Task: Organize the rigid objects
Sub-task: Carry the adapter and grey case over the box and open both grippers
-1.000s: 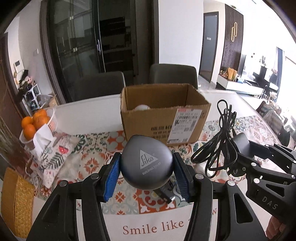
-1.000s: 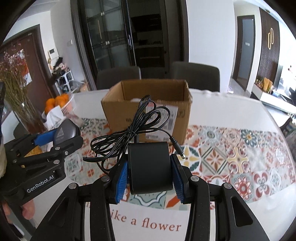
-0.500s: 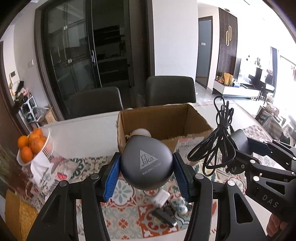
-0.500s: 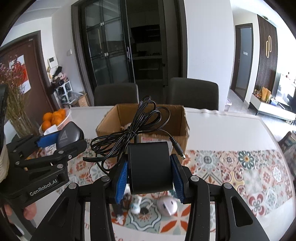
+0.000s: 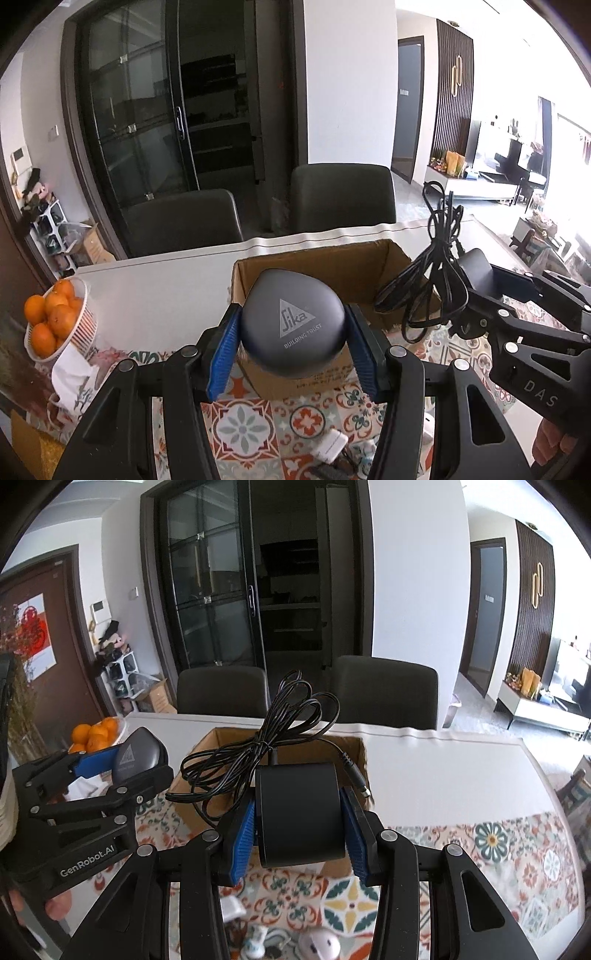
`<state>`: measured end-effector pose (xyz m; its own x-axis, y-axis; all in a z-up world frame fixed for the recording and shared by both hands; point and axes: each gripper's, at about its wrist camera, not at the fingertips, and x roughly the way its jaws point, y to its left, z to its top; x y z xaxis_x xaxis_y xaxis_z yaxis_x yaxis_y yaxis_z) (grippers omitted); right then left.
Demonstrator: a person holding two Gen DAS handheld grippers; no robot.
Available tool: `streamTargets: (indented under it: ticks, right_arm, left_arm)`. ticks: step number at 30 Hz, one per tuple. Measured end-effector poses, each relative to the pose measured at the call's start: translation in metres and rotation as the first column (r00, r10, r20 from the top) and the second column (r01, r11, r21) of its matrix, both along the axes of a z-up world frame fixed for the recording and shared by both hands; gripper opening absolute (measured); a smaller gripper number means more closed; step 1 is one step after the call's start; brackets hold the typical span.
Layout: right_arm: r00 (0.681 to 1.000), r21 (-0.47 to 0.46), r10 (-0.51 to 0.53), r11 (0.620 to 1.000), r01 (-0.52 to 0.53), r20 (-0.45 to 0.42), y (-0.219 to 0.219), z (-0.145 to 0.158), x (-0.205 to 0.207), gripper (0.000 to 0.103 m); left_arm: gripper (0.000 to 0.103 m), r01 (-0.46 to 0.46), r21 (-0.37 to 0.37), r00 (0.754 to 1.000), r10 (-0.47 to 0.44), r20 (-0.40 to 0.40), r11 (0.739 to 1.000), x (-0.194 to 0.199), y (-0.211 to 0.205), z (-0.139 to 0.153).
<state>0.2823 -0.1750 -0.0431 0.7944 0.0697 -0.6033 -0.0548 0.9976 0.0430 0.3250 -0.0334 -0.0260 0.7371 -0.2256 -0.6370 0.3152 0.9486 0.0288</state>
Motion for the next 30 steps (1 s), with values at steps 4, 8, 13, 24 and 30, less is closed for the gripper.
streamTargets:
  ticks: [4, 8, 13, 24, 30]
  right_arm:
    - [1.000, 0.006, 0.016, 1.000, -0.016, -0.014, -0.001, -0.001, 0.020, 0.043]
    - [0.998, 0.008, 0.031, 0.999, -0.031, -0.047, -0.004, -0.010, 0.040, 0.043]
    - [0.996, 0.007, 0.024, 1.000, -0.024, -0.089, -0.008, -0.022, 0.065, 0.043]
    - [0.977, 0.031, 0.033, 0.999, -0.027, -0.209, -0.015, -0.056, 0.104, 0.043]
    - [0.969, 0.025, 0.044, 0.999, -0.039, -0.245, -0.015, -0.070, 0.114, 0.043]
  left_arm:
    - [0.055, 0.009, 0.007, 1.000, -0.009, -0.021, 1.000, 0.017, -0.003, -0.004]
    - [0.055, 0.020, 0.033, 0.999, -0.018, -0.048, 0.999, 0.035, -0.008, -0.011]
    - [0.055, 0.014, 0.057, 0.997, -0.010, -0.077, 0.998, 0.058, -0.013, -0.022]
    - [0.055, 0.018, 0.063, 0.979, -0.005, -0.202, 0.998, 0.092, -0.025, -0.057]
    - [0.055, 0.009, 0.058, 0.966, 0.006, -0.259, 0.998, 0.098, -0.025, -0.075]
